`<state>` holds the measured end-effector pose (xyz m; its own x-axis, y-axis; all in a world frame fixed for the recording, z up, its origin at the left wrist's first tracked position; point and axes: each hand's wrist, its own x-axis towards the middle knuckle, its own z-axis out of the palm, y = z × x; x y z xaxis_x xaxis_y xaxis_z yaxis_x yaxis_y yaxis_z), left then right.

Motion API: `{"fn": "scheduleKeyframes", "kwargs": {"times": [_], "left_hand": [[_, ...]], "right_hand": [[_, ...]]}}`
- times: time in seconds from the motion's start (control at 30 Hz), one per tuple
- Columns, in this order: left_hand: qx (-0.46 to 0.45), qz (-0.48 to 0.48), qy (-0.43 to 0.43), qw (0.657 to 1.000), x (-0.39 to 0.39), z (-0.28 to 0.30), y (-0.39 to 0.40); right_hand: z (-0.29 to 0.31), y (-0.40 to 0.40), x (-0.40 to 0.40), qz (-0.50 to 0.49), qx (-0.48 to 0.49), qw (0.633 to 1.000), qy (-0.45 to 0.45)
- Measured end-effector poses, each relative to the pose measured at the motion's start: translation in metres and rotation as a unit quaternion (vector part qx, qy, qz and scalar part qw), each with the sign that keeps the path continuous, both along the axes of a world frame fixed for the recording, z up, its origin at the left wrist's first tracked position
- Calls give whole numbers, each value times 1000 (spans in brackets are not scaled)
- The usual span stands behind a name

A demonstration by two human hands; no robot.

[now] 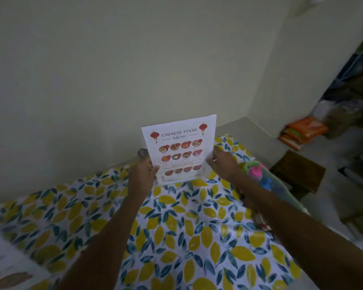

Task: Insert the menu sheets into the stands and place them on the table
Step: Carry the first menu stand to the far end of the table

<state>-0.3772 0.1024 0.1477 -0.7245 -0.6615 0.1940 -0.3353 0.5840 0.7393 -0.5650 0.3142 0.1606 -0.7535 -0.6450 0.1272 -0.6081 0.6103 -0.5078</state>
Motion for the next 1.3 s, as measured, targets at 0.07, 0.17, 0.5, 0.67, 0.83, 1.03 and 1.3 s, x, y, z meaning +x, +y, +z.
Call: {"fn": "scheduleKeyframes", "kwargs": {"times": [0.07, 0.17, 0.5, 0.67, 0.83, 1.03, 1.3], "left_hand": [[-5, 4, -2, 1000, -43, 0, 11], [11, 18, -14, 1000, -106, -1, 25], [83, 54, -44, 994, -250, -53, 57], [78, 75, -102, 989, -285, -75, 60], [56, 98, -135, 984, -302, -85, 53], [49, 90, -122, 987, -300, -90, 55], [74, 86, -137, 984, -302, -89, 63]], "right_hand": [[-1, 5, -45, -5, -2, 1000, 9], [-4, 9, -119, 12, 9, 1000, 13], [-57, 11, -288, 53, 52, 996, -52], [-96, 11, -318, 40, 58, 992, -109], [-114, 8, -333, 34, 35, 990, -135], [-129, 13, -331, 35, 11, 993, -115], [-122, 14, -327, 24, 18, 988, -152]]}}
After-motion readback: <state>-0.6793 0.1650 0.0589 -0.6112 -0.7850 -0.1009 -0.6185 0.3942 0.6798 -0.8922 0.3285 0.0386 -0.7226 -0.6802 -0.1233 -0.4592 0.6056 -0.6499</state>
